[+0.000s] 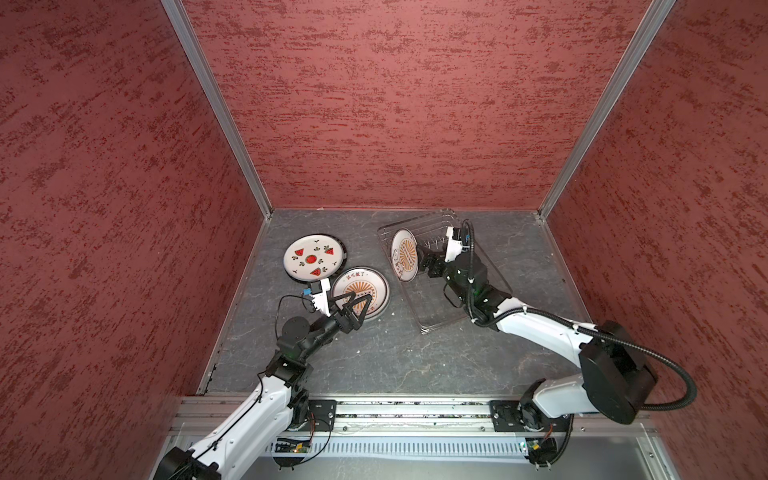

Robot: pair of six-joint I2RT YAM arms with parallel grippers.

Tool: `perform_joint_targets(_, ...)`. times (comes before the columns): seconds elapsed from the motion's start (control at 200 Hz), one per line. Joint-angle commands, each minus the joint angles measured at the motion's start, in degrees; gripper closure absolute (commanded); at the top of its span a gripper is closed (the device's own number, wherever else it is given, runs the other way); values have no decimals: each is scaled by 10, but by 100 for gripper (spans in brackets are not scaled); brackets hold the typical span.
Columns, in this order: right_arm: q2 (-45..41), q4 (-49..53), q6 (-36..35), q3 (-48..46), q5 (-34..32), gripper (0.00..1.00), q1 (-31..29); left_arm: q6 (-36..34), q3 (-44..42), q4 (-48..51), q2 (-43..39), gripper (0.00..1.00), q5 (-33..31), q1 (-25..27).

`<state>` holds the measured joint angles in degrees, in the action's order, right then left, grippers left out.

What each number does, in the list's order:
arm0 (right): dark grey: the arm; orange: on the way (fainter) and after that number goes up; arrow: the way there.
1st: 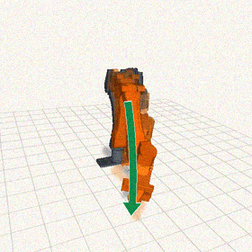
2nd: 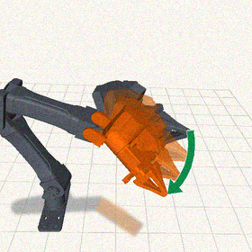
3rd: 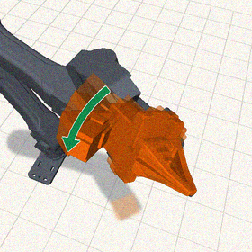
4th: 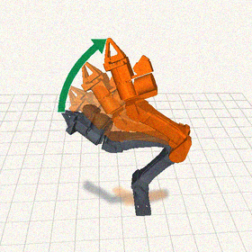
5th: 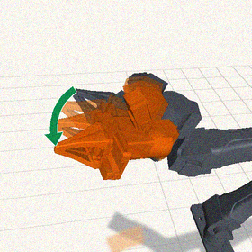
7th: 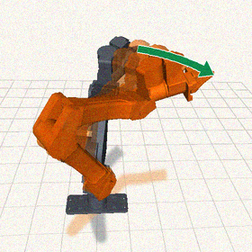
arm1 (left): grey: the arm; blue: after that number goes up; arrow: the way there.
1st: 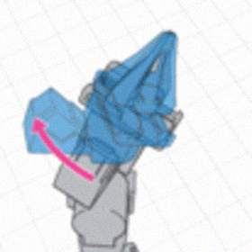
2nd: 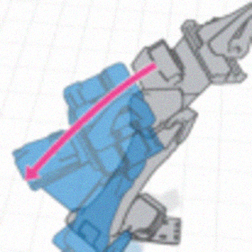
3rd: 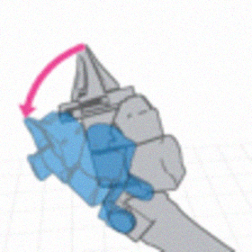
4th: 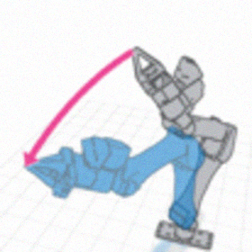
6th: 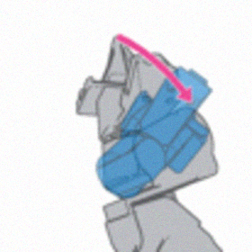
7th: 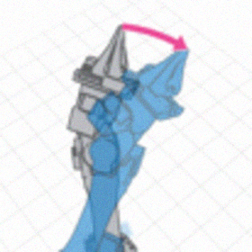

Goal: Unload the plates from the dish rack
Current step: 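Close the right gripper on the last sunburst plate in the rack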

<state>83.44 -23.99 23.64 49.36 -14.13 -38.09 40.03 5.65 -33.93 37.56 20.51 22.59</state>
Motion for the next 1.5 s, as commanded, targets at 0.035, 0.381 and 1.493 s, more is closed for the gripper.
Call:
perform_joint_targets(0.035, 58, 69, 5, 61, -13, 14, -1, -15, 6, 12, -6, 1, -7, 16)
perform_joint_targets(0.381, 151, 117, 1, 142, -52, 56, -1, -25, 9, 20, -4, 0, -27, 29)
perform_joint_targets(1.493, 222, 105, -24, 172, -134, 77, -27, -36, 8, 41, -21, 0, -55, 43)
